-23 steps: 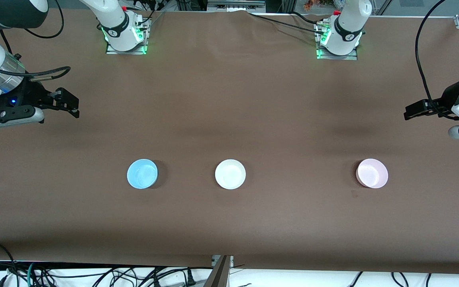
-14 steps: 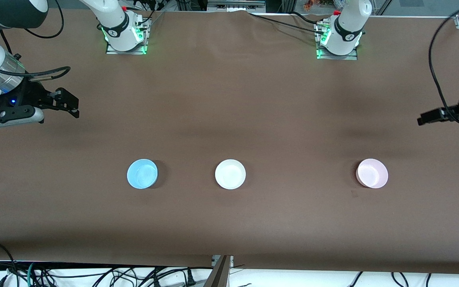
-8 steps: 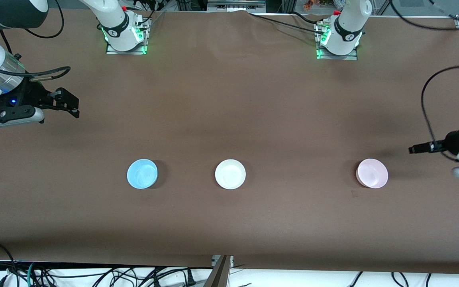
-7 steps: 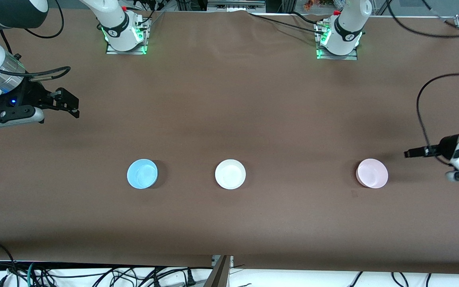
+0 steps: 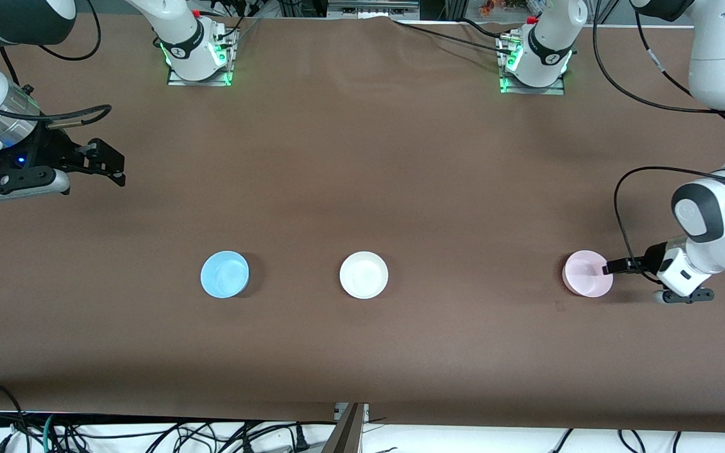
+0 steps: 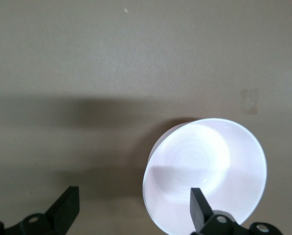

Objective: Stack pink and blue bowls on white bowl
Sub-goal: 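Grasp the pink bowl rim with the left gripper and lift it, then carry the pink bowl onto the white bowl while the right gripper advances, then release the pink bowl while the right gripper reaches the blue bowl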

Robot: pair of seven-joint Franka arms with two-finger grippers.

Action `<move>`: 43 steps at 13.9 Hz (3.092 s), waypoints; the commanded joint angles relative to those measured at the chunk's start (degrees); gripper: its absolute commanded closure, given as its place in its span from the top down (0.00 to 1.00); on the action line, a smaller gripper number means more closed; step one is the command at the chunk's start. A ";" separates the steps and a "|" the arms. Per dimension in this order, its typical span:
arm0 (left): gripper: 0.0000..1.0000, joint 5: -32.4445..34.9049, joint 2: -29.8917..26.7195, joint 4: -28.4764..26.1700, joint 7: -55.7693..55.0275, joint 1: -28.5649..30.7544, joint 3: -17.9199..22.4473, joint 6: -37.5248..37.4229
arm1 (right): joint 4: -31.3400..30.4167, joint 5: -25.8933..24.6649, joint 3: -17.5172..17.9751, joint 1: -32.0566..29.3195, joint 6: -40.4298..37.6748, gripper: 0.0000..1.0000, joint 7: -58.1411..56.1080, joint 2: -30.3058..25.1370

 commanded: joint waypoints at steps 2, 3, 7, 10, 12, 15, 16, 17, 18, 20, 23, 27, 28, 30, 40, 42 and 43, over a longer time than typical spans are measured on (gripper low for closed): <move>0.86 -3.23 -0.19 -0.97 1.67 -0.47 0.23 0.85 | 0.02 0.88 0.31 -0.52 -0.14 1.00 -0.09 -0.25; 0.77 -3.50 0.08 -1.06 1.67 -0.55 0.23 1.80 | 0.02 0.88 0.31 -0.52 -0.23 1.00 -0.09 -0.34; 0.45 -3.50 0.78 -1.14 1.67 -0.91 0.23 2.60 | 0.02 0.88 0.31 -0.52 -0.14 1.00 -0.09 -0.25; 0.07 -3.50 0.78 -1.14 1.76 -0.99 0.23 2.60 | 0.02 0.88 0.13 -0.61 -0.05 1.00 0.00 -0.26; 0.00 -3.50 0.43 -0.88 0.89 -1.34 0.14 2.08 | 0.29 0.88 -0.13 -0.70 0.21 1.00 0.09 -0.25; 0.00 -3.50 -0.70 0.87 -3.92 -1.78 -3.10 0.41 | 0.64 -0.18 -0.05 -0.69 -0.13 1.00 -0.08 -0.25; 0.00 -2.63 -1.41 1.66 -9.87 -1.96 -5.55 -0.46 | 0.38 -0.18 -0.13 -0.61 -0.49 1.00 0.35 -0.25; 0.00 -1.84 -2.11 3.15 -16.19 -2.74 -8.71 -1.52 | 0.55 -0.09 -0.05 -0.61 -0.32 1.00 0.53 -0.25; 0.00 -0.18 -2.21 4.82 -21.91 -3.80 -11.17 -2.83 | 0.46 0.60 -0.05 -0.70 -0.05 1.00 0.27 0.01; 0.00 0.72 -2.12 7.90 -33.60 -6.43 -16.27 -3.20 | 0.46 0.61 -0.13 -0.70 0.12 1.00 -0.18 1.50; 0.00 3.60 -0.89 11.23 -44.97 -15.20 -17.79 -2.76 | 0.64 0.52 -0.05 -0.61 0.04 1.00 -0.26 5.53; 0.00 7.31 5.43 20.46 -60.80 -25.14 -17.79 -1.18 | 0.81 0.17 -0.13 -0.61 0.30 1.00 -0.26 9.77; 0.00 7.40 6.48 21.35 -61.34 -27.43 -17.70 -1.18 | 0.82 -0.09 -0.39 -0.78 0.30 1.00 -0.26 9.59; 0.00 7.49 8.16 22.23 -62.56 -30.43 -17.61 1.35 | 0.82 0.61 -2.59 -1.83 0.48 1.00 -0.35 9.85; 0.00 11.53 10.80 21.97 -65.04 -33.16 -17.62 3.57 | 1.42 3.15 -1.54 2.56 1.08 1.00 0.09 14.23; 0.00 12.40 11.59 21.97 -64.95 -33.07 -17.53 5.50 | 5.28 4.30 -1.63 2.38 2.58 1.00 0.09 18.53; 0.00 12.41 12.03 22.14 -64.95 -32.99 -17.53 5.85 | 7.91 4.48 -1.63 2.29 2.59 1.00 0.18 20.90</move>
